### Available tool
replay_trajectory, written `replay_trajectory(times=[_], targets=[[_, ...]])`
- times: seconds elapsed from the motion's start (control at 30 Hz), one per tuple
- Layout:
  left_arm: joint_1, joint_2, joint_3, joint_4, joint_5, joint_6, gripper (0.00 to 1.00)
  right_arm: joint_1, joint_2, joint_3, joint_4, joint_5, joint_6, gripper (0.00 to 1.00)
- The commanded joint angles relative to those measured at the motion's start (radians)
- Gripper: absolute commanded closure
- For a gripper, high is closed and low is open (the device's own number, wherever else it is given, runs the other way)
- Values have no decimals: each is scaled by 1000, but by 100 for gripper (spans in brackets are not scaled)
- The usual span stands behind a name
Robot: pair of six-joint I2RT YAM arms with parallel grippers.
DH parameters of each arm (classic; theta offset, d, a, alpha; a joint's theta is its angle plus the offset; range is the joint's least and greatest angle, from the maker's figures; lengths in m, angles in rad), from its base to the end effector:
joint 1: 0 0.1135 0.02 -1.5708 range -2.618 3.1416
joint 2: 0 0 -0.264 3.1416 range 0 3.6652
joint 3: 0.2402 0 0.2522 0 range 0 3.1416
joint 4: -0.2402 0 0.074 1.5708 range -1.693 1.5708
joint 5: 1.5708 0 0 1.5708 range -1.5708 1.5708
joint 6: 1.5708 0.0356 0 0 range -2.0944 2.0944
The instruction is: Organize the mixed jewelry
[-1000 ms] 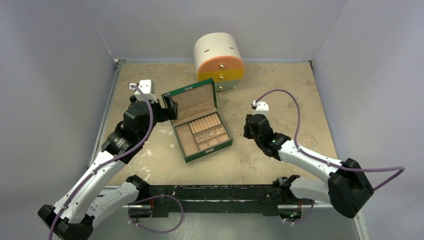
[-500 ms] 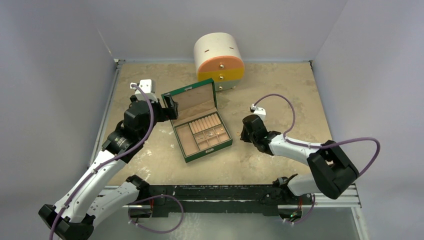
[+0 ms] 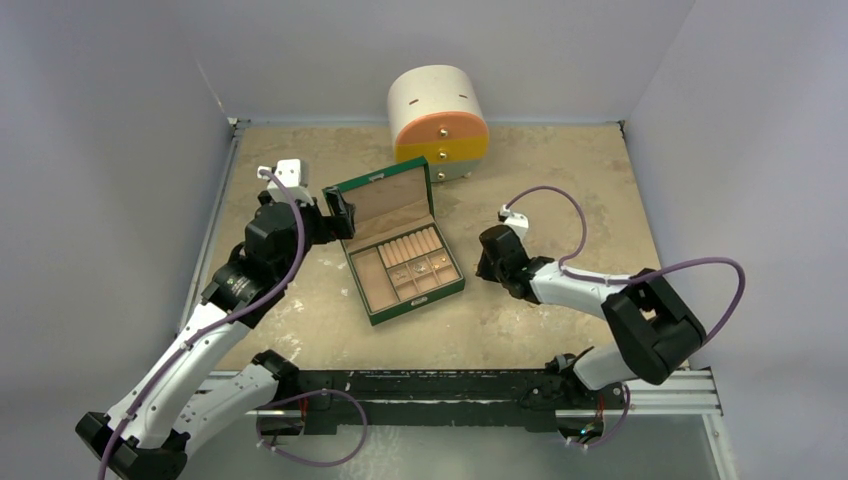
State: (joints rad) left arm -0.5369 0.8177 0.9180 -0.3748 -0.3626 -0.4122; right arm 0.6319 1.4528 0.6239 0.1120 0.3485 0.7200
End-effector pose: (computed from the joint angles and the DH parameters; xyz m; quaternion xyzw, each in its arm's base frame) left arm 0.1615 -0.0814 0.3613 -0.0598 0.7894 -0.1435 0.5939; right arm 0.2329 0.1554 0.1650 0.1112 0.8924 0.1320 0.4169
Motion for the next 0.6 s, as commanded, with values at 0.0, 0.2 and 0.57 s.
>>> replay_trajectory(times=[0.0, 0.2, 0.57], targets=[[6, -14, 16, 41, 5, -17, 4, -5, 13, 41, 18, 20, 31, 72], [6, -14, 17, 39, 5, -17, 4, -5, 36, 45, 19, 20, 40, 74], [6, -14, 16, 40, 5, -19, 4, -5, 61, 37, 23, 18, 44, 83]])
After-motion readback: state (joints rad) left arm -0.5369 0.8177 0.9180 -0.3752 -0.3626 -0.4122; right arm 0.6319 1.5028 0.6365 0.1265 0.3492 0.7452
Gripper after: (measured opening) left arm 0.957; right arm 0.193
